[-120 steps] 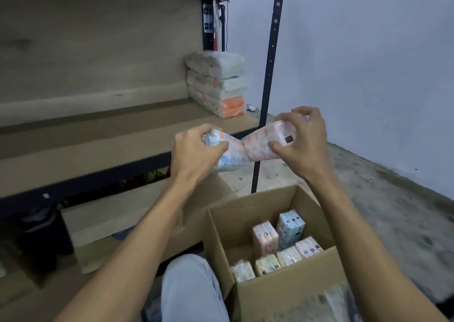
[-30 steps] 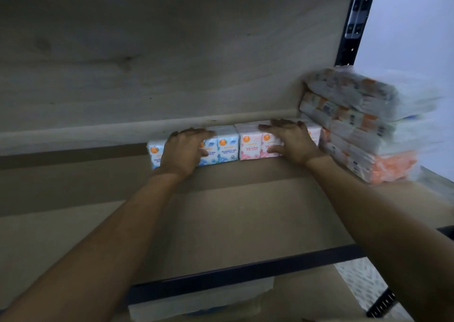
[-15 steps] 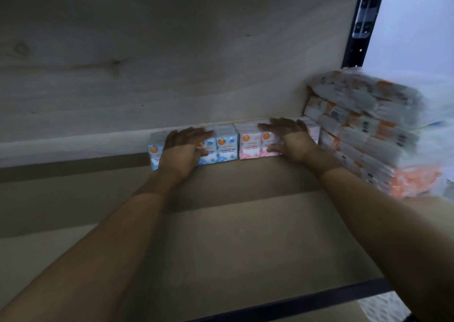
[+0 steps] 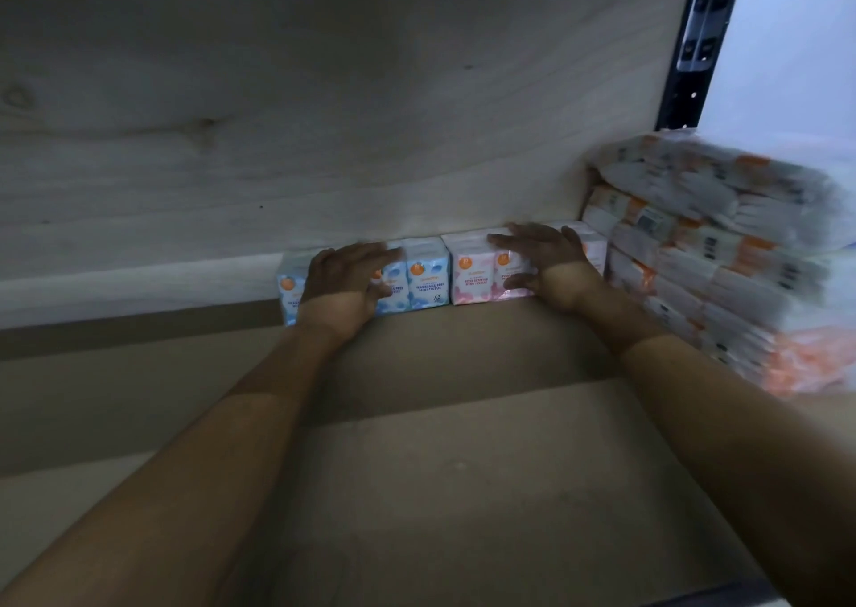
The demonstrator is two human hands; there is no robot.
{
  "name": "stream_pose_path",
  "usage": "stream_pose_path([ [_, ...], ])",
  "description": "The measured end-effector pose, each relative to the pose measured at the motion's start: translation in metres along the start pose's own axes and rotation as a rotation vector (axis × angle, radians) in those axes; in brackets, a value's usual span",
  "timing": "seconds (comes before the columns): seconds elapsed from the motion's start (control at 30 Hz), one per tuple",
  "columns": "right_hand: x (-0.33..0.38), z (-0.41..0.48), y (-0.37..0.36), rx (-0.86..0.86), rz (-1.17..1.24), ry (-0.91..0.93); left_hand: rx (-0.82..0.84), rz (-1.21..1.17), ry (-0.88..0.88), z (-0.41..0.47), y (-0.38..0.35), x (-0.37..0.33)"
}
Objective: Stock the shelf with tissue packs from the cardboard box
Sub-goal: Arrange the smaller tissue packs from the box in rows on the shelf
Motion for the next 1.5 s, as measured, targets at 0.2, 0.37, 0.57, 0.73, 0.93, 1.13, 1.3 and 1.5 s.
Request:
stream_pose_path([
  [0.2,0.002,-0.002,0.001,0.028,-0.04,-0.018,0.007,0.006,0.043,0.0,0.002,-0.003],
  [0.37,0.008,-0.009,0.005,0.038,-0.095,-0.029,0.067,0.011,0.027,-0.001,0.002,-0.005],
  [0.57,0.019,-0.036,0.013,-0.011,-0.002,-0.097,0.135,0.086,0.062,-0.018,0.005,-0.016],
  [0.73,0.04,-0.073,0.015,-0.043,0.089,-0.129,0.093,0.022,0.047,-0.049,0.02,-0.046],
  [0.93,0.076,-0.131,0.026,0.02,0.219,-0.211,0.224,-0.091,0.149,-0.104,0.026,-0.077],
  [1.13,0.115,-0.206,0.048,0.024,0.263,-0.252,0.226,-0.223,0.147,-0.164,0.046,-0.129],
  [1.3,0.128,-0.272,0.067,-0.057,0.32,-0.268,0.164,-0.441,0.044,-0.209,0.058,-0.182],
  [1.5,0.121,-0.368,0.081,-0.122,0.332,-0.337,0.094,-0.642,-0.075,-0.267,0.048,-0.263],
])
Point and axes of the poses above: each hand's wrist, its own z-axis towards the middle knuckle, its own y-axis out of the back of the hand, x = y × z, the point moved 9 cm from there along z, towards the middle knuckle, and after that the axes turned 9 degrees about x, right-handed, at the moved point
